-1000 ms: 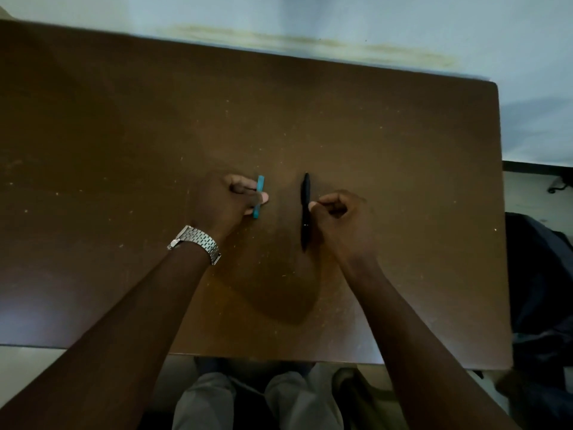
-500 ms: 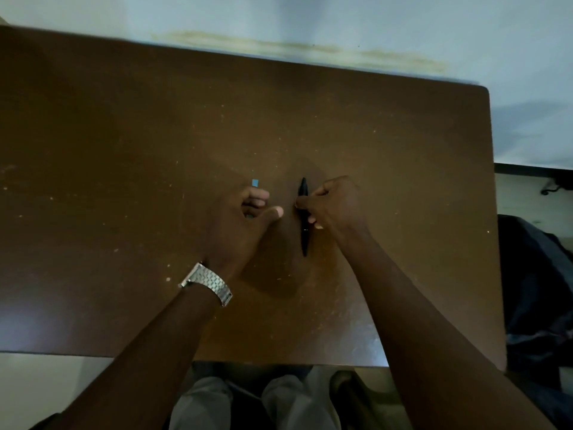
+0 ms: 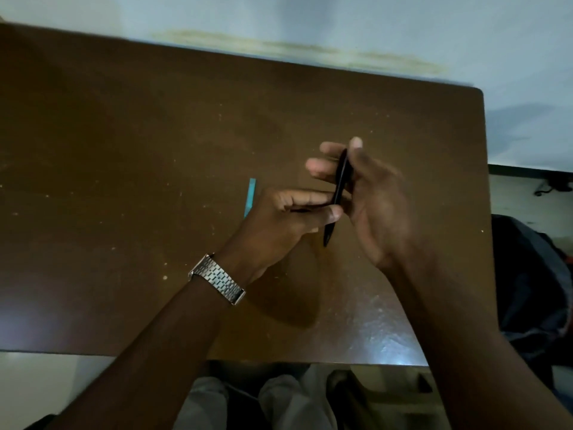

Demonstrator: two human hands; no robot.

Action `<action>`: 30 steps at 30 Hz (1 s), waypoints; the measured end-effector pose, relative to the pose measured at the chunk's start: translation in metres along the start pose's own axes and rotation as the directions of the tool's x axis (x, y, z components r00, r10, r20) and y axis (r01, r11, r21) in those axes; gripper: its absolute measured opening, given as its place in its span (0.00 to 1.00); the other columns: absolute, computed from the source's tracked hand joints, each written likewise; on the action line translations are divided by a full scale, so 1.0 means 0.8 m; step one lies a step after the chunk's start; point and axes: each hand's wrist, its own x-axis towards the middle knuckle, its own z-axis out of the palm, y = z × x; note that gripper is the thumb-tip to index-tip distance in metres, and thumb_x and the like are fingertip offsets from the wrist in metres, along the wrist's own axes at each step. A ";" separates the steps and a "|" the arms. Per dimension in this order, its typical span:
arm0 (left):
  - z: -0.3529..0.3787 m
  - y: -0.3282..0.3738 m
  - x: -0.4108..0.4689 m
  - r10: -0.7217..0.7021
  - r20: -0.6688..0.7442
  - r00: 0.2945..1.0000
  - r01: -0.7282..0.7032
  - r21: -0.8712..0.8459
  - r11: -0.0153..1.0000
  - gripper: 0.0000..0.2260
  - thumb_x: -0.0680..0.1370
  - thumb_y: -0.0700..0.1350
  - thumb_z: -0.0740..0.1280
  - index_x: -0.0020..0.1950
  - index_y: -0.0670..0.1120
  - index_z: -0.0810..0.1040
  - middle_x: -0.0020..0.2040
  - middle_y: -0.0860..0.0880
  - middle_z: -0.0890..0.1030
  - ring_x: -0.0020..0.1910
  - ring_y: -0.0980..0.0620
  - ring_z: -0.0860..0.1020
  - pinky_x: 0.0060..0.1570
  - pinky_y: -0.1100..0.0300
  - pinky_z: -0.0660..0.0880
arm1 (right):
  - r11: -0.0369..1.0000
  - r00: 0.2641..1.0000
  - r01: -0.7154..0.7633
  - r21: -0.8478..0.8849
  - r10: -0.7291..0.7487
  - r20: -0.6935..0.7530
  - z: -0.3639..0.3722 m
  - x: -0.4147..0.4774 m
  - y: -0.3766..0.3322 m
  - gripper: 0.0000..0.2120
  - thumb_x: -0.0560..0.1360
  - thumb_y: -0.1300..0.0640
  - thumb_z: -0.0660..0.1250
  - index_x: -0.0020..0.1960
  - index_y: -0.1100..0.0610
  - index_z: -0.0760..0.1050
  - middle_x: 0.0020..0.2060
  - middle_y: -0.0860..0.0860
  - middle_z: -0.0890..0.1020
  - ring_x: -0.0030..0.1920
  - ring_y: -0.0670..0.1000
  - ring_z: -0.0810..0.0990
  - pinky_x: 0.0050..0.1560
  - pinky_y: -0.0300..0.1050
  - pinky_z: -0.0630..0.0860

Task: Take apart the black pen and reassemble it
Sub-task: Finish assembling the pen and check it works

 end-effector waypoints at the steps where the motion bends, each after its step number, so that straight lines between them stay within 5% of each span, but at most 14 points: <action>1: 0.002 0.006 0.000 0.016 0.026 1.000 -0.015 -0.006 1.000 0.12 0.77 0.42 0.75 0.60 0.46 0.86 0.55 0.51 0.89 0.55 0.56 0.86 0.49 0.66 0.81 | 0.997 1.000 -0.001 0.078 0.000 0.019 0.003 -0.002 -0.007 0.21 0.86 0.43 0.57 0.58 0.56 0.82 0.46 0.52 0.88 0.54 0.53 0.88 0.49 0.47 0.84; 6: 0.002 0.018 0.001 -0.021 0.039 0.999 0.028 -0.206 0.978 0.05 0.77 0.42 0.74 0.52 0.45 0.87 0.51 0.47 0.89 0.51 0.51 0.87 0.52 0.57 0.84 | 0.944 0.999 0.028 0.330 -0.017 -0.036 0.019 -0.005 -0.029 0.21 0.87 0.42 0.54 0.50 0.55 0.76 0.30 0.48 0.73 0.33 0.50 0.79 0.46 0.52 0.82; 9: 0.003 0.008 0.005 -0.106 0.008 0.994 0.102 -0.331 0.938 0.05 0.80 0.42 0.71 0.45 0.46 0.85 0.49 0.46 0.87 0.52 0.51 0.85 0.50 0.59 0.82 | 0.919 0.999 0.029 0.393 -0.011 -0.048 0.020 -0.005 -0.040 0.22 0.87 0.41 0.52 0.46 0.54 0.74 0.29 0.47 0.67 0.25 0.46 0.67 0.30 0.43 0.73; 13: 0.003 -0.002 0.006 -0.224 0.185 0.957 0.286 -0.466 0.837 0.18 0.78 0.54 0.64 0.52 0.45 0.89 0.57 0.43 0.87 0.59 0.48 0.85 0.59 0.54 0.81 | 0.918 1.000 0.002 0.397 -0.006 0.011 0.020 -0.006 -0.048 0.21 0.87 0.43 0.53 0.44 0.54 0.73 0.29 0.48 0.63 0.23 0.45 0.58 0.24 0.39 0.57; 16: 0.001 -0.006 0.005 -0.253 0.335 0.908 0.387 -0.436 0.812 0.36 0.77 0.70 0.58 0.64 0.41 0.83 0.65 0.41 0.84 0.66 0.46 0.82 0.71 0.48 0.73 | 0.923 1.000 -0.009 0.385 0.000 0.024 0.022 -0.004 -0.054 0.20 0.86 0.45 0.55 0.41 0.54 0.73 0.27 0.48 0.62 0.21 0.45 0.57 0.22 0.37 0.55; 19: 0.002 -0.006 0.006 -0.286 0.343 0.895 0.409 -0.371 0.834 0.48 0.72 0.79 0.52 0.70 0.40 0.78 0.67 0.42 0.83 0.68 0.47 0.80 0.75 0.47 0.68 | 0.933 1.000 0.002 0.359 -0.004 0.006 0.025 -0.005 -0.060 0.20 0.85 0.46 0.55 0.40 0.54 0.73 0.25 0.47 0.62 0.21 0.45 0.56 0.22 0.36 0.56; 30: 0.006 -0.007 0.005 -0.314 0.336 0.888 0.427 -0.351 0.833 0.51 0.71 0.81 0.46 0.68 0.41 0.79 0.66 0.42 0.83 0.69 0.46 0.80 0.77 0.47 0.64 | 0.940 0.995 -0.103 0.325 0.103 0.017 0.030 -0.011 -0.077 0.26 0.86 0.43 0.51 0.33 0.54 0.65 0.23 0.47 0.61 0.23 0.45 0.53 0.28 0.41 0.49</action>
